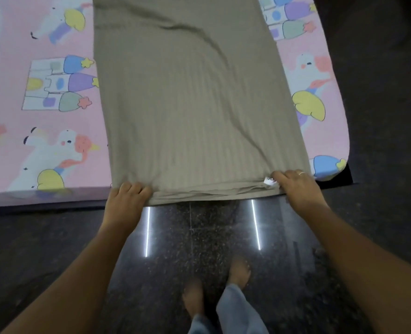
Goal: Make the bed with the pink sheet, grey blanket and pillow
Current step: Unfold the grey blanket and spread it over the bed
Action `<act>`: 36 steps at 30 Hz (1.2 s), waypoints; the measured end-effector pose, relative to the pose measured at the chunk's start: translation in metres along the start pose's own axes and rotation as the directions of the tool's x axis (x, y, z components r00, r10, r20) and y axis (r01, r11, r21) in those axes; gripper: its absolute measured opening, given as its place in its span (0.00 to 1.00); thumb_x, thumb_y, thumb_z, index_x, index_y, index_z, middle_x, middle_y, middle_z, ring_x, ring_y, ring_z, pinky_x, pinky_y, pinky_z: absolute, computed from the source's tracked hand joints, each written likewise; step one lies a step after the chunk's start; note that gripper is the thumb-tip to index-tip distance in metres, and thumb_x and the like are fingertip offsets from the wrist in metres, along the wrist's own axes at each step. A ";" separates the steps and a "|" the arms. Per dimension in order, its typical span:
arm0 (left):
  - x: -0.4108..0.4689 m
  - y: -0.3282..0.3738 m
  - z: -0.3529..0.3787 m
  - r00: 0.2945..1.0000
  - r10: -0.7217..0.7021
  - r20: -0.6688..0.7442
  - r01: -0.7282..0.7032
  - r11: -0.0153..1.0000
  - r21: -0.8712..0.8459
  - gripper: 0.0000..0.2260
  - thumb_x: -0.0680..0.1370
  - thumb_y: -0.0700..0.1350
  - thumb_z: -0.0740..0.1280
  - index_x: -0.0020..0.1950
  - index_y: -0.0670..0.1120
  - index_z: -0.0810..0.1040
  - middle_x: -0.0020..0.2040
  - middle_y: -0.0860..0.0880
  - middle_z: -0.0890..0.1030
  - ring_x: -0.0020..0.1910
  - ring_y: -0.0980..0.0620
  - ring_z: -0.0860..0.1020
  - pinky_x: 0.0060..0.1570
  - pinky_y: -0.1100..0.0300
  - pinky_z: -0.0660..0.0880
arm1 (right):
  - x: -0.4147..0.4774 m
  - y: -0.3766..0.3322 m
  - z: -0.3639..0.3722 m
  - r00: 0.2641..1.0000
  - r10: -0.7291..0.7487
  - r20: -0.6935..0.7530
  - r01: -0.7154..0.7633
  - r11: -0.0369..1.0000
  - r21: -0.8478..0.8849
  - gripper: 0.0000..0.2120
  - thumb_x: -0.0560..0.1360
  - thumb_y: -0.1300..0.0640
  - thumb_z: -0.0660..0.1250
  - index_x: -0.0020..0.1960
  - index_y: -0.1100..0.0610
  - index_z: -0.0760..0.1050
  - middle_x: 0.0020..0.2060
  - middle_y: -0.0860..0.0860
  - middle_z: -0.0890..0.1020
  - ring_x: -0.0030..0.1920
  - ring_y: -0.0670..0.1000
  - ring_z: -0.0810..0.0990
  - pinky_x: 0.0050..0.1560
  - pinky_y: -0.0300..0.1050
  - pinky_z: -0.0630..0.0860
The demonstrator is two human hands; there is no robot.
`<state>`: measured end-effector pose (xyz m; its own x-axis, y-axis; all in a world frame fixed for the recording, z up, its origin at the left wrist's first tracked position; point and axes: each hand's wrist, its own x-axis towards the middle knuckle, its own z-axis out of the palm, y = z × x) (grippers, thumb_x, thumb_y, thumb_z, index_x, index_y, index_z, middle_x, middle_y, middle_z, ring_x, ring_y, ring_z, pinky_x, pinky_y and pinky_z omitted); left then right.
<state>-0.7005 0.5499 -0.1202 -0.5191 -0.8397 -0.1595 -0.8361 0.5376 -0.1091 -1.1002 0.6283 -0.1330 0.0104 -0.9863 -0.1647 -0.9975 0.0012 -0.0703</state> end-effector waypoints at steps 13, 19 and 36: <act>-0.062 -0.024 0.044 0.985 0.090 0.146 -0.081 0.994 -0.070 0.18 0.61 0.32 0.75 0.46 0.49 0.79 0.39 0.49 0.78 0.39 0.46 0.77 0.38 0.53 0.77 | -0.068 -0.056 0.033 0.969 0.126 0.211 -0.103 0.988 -0.117 0.23 0.74 0.65 0.63 0.67 0.52 0.67 0.52 0.54 0.80 0.53 0.58 0.78 0.48 0.49 0.74; -0.084 -0.010 0.053 0.913 0.055 0.405 -0.013 0.994 -0.107 0.18 0.80 0.43 0.58 0.68 0.56 0.67 0.62 0.51 0.73 0.62 0.47 0.70 0.62 0.54 0.69 | -0.095 -0.067 0.049 0.930 0.170 0.325 -0.131 0.982 -0.140 0.26 0.76 0.62 0.62 0.71 0.47 0.61 0.58 0.51 0.78 0.57 0.55 0.76 0.51 0.47 0.75; -0.107 -0.008 0.074 0.712 -0.024 0.702 0.001 0.999 0.033 0.22 0.80 0.42 0.58 0.72 0.60 0.60 0.72 0.50 0.63 0.72 0.45 0.60 0.62 0.50 0.68 | -0.110 -0.091 0.077 0.777 0.280 0.564 -0.180 0.957 -0.228 0.21 0.80 0.57 0.57 0.70 0.44 0.59 0.63 0.50 0.74 0.61 0.55 0.75 0.56 0.50 0.73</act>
<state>-0.6248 0.6415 -0.1752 -0.2252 -0.5564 -0.7998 -0.8301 0.5394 -0.1415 -1.0056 0.7490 -0.1843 -0.2325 -0.6729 -0.7023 -0.9723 0.1413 0.1864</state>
